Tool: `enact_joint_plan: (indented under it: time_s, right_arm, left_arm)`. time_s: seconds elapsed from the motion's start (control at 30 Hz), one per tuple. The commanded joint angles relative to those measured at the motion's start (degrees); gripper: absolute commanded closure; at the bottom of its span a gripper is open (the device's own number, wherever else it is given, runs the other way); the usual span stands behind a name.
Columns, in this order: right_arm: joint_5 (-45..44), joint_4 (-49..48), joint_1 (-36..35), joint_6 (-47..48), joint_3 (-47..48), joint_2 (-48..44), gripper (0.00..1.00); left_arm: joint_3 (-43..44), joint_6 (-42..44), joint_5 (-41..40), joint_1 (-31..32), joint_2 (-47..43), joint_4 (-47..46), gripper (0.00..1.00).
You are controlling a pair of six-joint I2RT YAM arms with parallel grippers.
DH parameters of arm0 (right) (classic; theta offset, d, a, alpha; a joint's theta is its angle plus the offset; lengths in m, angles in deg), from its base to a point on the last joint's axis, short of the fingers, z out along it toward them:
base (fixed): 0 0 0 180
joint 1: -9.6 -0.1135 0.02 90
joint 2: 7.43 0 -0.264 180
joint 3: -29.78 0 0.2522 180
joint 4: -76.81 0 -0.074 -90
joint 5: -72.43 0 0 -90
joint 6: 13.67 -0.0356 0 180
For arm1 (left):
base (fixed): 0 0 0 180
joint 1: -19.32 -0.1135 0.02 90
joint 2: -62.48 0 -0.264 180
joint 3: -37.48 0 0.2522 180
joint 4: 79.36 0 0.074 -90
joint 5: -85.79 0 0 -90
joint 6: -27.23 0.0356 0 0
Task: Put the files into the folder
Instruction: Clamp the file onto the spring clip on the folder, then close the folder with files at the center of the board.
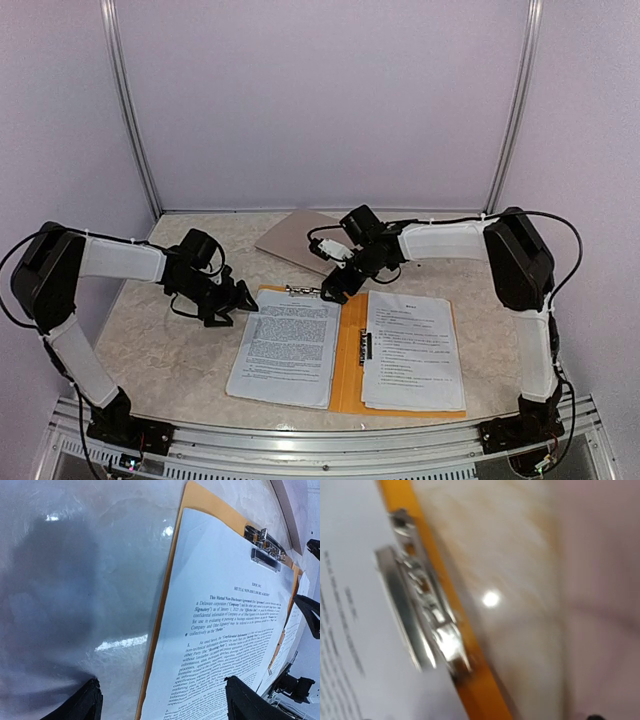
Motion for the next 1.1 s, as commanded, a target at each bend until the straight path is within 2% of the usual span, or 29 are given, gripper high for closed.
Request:
enact_joint_plan:
  time_s: [0.0,0.2,0.43,0.6,0.87,1.07]
  right_arm:
    - [-13.61,-1.54,0.45,-16.24,-7.40,-9.91,0.07]
    - [-21.70,-0.04,2.17,-27.63,-21.93,-22.26,0.04]
    - [-18.21,-2.98,7.05,-38.96,-41.42,-35.86,0.04]
    - [-17.81,-4.08,9.93,-46.40,-51.63,-42.90,0.04]
    - [-17.08,-3.40,14.35,-51.92,-59.87,-50.28,0.04]
    - [-11.60,-6.88,18.53,-51.47,-62.87,-48.54,0.05]
  left_arm:
    - [-3.12,-1.76,0.30,2.64,-1.55,-1.63,0.18]
    - [-3.45,-2.68,-1.67,4.78,-1.47,-2.62,0.18]
    - [-4.48,-4.91,-4.14,7.20,0.30,-3.50,0.18]
    - [-4.98,-4.94,-5.30,7.41,0.43,-2.74,0.18]
    - [-6.85,-5.78,-4.66,7.59,0.75,-4.54,0.18]
    - [-6.73,-5.29,-3.19,7.50,2.02,-5.67,0.18]
